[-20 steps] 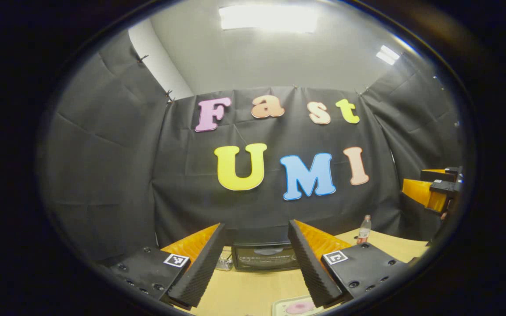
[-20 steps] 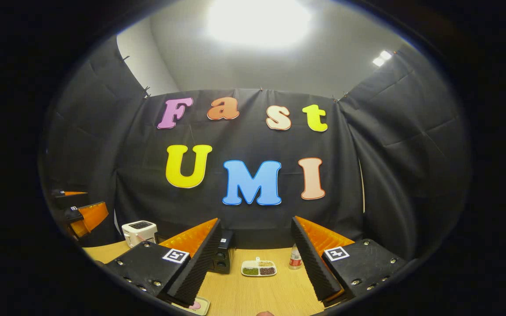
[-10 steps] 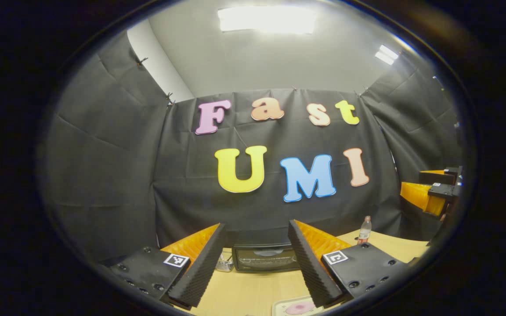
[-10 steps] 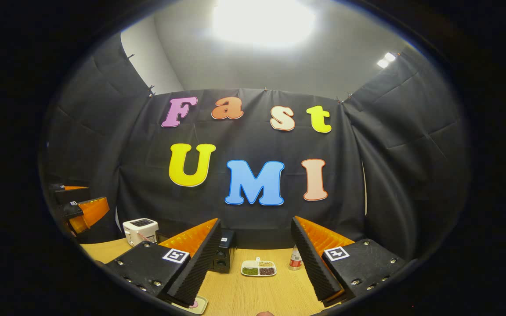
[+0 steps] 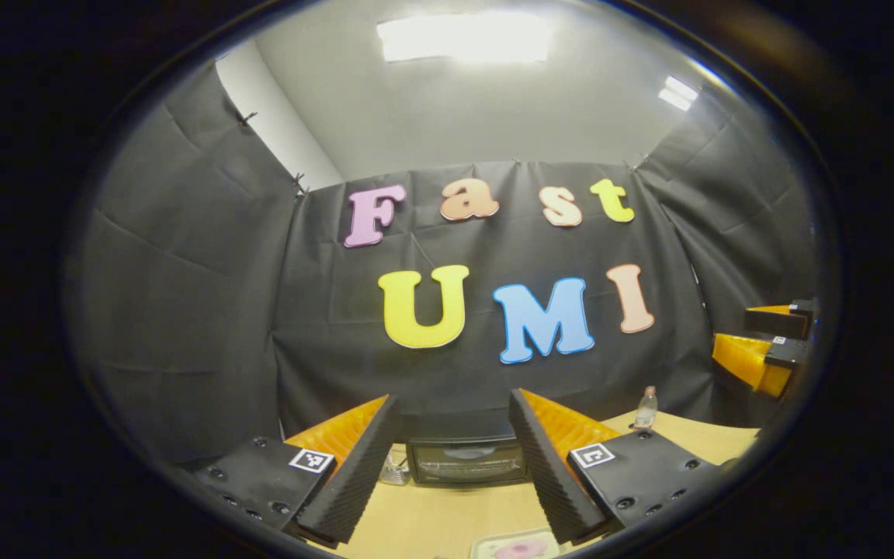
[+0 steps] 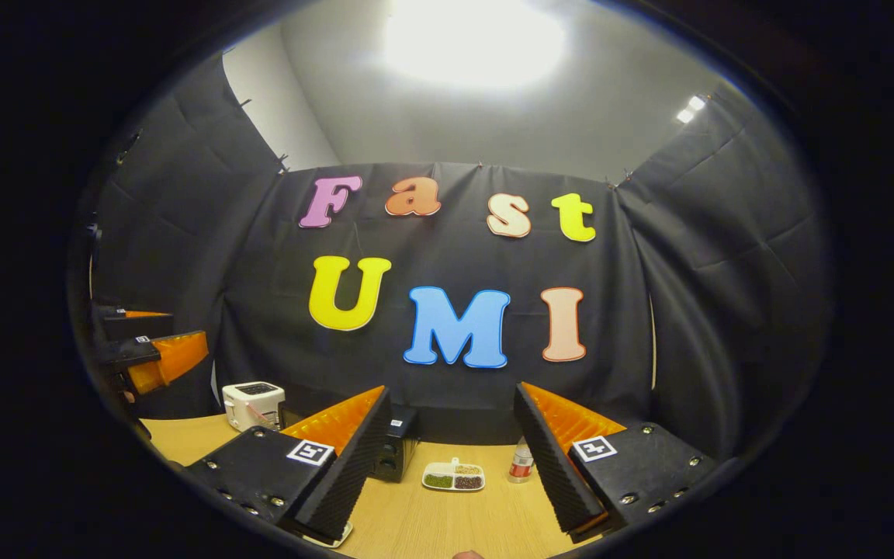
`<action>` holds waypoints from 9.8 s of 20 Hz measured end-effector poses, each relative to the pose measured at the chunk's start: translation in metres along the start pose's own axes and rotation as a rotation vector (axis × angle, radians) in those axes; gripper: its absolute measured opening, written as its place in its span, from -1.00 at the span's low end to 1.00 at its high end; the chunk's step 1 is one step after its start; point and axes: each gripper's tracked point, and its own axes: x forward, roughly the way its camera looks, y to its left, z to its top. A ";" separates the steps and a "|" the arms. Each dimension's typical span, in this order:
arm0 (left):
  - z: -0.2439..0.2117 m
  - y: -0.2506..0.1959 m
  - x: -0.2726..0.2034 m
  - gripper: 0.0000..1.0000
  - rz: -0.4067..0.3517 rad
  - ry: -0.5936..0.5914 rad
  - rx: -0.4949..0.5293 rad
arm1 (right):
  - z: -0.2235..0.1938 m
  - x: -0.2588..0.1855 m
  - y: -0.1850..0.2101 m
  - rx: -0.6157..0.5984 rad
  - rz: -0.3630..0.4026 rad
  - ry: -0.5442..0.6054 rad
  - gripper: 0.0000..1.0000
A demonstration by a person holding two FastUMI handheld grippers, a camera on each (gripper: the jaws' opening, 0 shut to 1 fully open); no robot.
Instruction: Open the electric oven with the left hand, put the food in, and close the electric oven.
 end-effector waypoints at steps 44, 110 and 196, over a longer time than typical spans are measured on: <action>-0.320 -0.039 0.312 0.91 -0.128 0.321 -0.007 | -0.087 0.096 -0.007 -0.082 -0.227 0.270 0.93; -0.103 0.160 -0.012 0.90 0.316 0.176 0.088 | -0.374 -0.046 0.195 0.492 0.463 1.586 0.39; -0.316 0.043 0.103 0.91 -0.093 0.552 -0.098 | -0.205 0.126 0.164 0.461 0.330 0.533 0.94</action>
